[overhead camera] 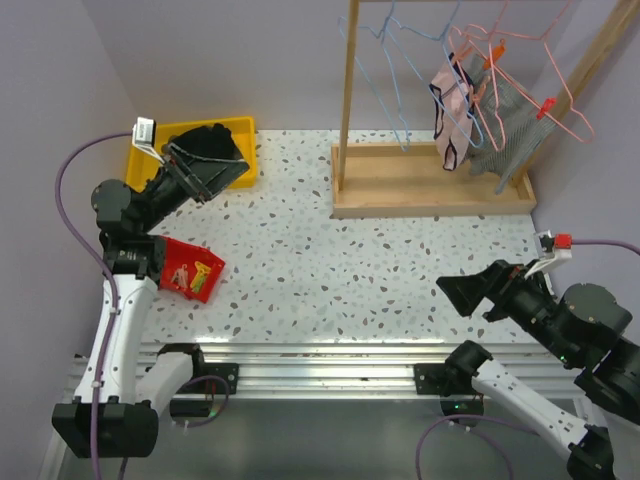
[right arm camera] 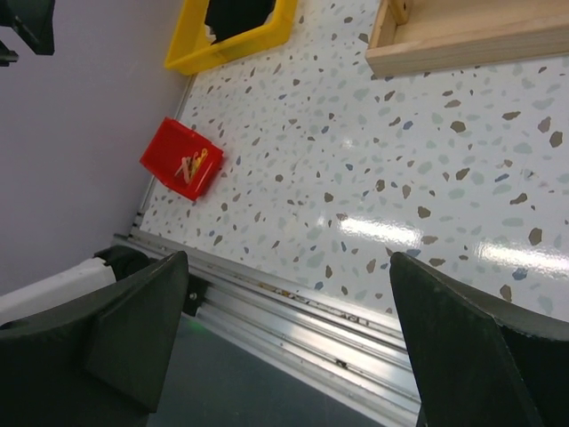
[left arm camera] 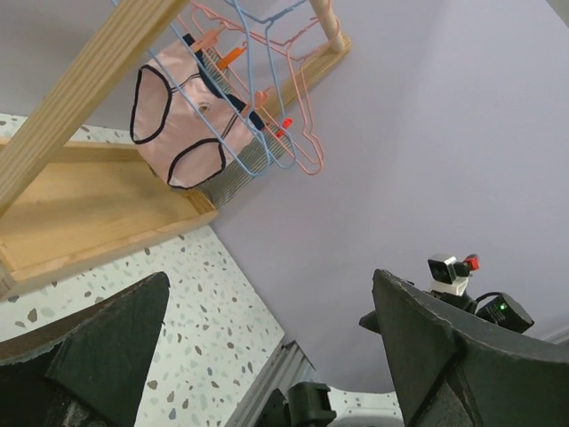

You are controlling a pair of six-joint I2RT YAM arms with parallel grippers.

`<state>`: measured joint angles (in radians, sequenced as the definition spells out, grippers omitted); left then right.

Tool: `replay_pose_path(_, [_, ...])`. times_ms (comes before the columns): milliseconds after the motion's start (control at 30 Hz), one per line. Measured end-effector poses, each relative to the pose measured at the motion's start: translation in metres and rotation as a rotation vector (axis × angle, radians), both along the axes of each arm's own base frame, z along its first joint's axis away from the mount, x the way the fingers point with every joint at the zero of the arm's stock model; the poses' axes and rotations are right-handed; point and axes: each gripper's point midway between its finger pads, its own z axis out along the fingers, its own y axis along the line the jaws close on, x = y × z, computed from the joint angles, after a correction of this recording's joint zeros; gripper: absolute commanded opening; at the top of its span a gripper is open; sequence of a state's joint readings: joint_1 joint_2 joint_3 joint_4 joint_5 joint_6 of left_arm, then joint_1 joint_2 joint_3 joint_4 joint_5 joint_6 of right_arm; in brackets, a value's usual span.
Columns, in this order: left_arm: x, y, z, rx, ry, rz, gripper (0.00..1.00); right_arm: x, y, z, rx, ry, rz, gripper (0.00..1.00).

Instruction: Remove the underwear clipped to the hanger

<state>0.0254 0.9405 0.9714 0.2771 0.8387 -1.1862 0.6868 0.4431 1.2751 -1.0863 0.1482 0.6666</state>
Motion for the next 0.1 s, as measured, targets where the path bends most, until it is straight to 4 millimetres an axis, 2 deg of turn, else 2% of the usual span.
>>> replay_pose_path(100, [-0.0054, -0.003, 0.0138, 0.002, -0.042, -0.014, 1.0, 0.0022, -0.0013, -0.0012, -0.004, 0.011, -0.017, 0.99])
